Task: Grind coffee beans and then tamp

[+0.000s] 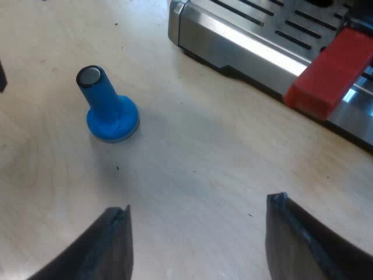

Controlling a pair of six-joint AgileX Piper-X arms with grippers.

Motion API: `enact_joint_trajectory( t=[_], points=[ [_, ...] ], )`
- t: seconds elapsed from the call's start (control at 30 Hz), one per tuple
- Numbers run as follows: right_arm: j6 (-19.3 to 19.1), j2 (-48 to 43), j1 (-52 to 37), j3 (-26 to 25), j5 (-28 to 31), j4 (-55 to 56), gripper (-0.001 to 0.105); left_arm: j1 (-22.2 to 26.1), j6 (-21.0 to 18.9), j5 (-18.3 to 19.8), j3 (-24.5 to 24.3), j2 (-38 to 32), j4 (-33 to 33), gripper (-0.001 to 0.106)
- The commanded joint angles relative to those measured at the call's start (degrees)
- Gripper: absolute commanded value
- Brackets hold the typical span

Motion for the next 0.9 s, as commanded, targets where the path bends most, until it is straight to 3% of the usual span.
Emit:
enact_joint_trajectory(
  t=[0.03, 0.17, 0.27, 0.4, 0.47, 0.57, 0.63, 0.9],
  points=[
    [2.77, 0.0, 4.5, 3.32, 9.78, -5.27, 0.052, -0.3, -0.39, 0.51, -0.11, -0.15, -1.07, 0.062],
    [7.59, 0.0, 10.0, 8.72, 20.41, -14.01, 0.052, -0.3, -0.39, 0.62, -0.11, -0.15, -1.07, 0.062],
    [8.22, 0.0, 12.2, 11.59, 24.15, -18.6, 0.052, -0.3, -0.39, 0.76, -0.11, -0.15, -1.07, 0.062],
    [8.22, 0.0, 12.54, 13.55, 26.27, -22.7, 0.052, -0.3, -0.39, 0.76, -0.11, -0.15, -1.07, 0.062],
    [8.22, 0.0, 12.54, 14.05, 27.27, -24.06, 0.043, -0.3, -0.39, 0.76, -0.11, -0.15, -1.07, 0.062],
    [8.22, 0.1, 12.54, 14.27, 28.9, -24.38, 0.022, -0.3, -0.39, 0.76, -0.11, -0.15, -1.07, 0.062],
    [8.22, 0.62, 12.54, 14.26, 28.9, -24.38, 0.017, -0.3, -0.39, 0.76, -0.11, -0.15, -1.07, 0.062],
    [8.22, 6.03, 12.54, 14.26, 28.68, -28.3, 0.016, -0.3, -0.39, 0.76, -0.11, -0.15, -0.95, 0.062]
  ],
)
